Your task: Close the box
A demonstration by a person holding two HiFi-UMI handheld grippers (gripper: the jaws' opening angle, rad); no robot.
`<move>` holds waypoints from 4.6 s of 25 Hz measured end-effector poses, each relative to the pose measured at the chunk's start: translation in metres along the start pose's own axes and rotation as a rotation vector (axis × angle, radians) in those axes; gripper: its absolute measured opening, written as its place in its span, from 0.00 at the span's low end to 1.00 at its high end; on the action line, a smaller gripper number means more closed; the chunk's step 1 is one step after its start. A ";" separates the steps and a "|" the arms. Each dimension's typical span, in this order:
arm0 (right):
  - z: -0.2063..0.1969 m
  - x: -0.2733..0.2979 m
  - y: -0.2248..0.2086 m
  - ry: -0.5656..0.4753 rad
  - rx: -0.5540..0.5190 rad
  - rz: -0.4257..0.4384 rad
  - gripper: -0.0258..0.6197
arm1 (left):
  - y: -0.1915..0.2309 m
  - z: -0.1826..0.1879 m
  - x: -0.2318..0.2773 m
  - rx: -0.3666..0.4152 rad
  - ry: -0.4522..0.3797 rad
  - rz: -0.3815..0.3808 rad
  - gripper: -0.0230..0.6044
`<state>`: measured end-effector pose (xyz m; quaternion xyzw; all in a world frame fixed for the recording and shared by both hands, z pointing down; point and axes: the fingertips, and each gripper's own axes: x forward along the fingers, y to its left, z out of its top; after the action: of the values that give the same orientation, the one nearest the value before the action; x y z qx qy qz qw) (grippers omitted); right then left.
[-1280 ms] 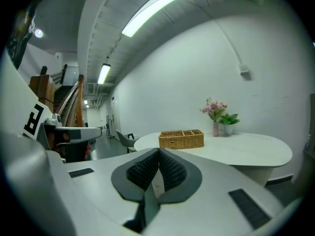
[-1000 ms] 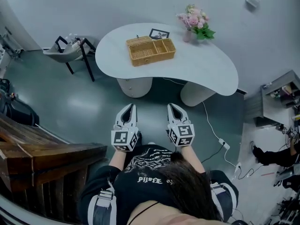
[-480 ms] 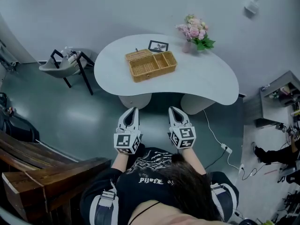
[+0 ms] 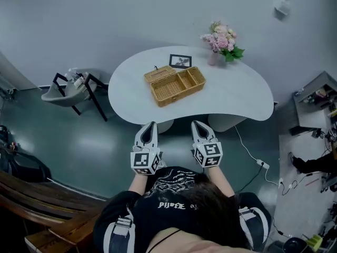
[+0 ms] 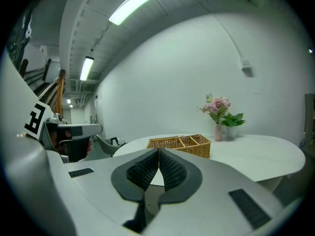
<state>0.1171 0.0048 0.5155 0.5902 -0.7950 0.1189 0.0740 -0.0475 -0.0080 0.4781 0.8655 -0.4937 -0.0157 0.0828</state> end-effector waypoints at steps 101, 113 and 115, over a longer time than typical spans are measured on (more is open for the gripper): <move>0.001 0.553 -0.023 1.026 -0.121 0.355 0.29 | 0.270 -0.005 0.206 -0.045 0.158 0.380 0.08; -0.029 0.564 -0.023 1.184 -0.139 0.372 0.31 | 0.304 -0.010 0.207 -0.089 0.164 0.424 0.08; -0.032 0.562 -0.019 1.213 -0.155 0.383 0.31 | 0.311 -0.013 0.206 -0.149 0.151 0.435 0.08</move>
<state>-0.0295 -0.5095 0.6932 0.2583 -0.7095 0.3849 0.5308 -0.2052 -0.3380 0.5520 0.7290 -0.6585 0.0309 0.1843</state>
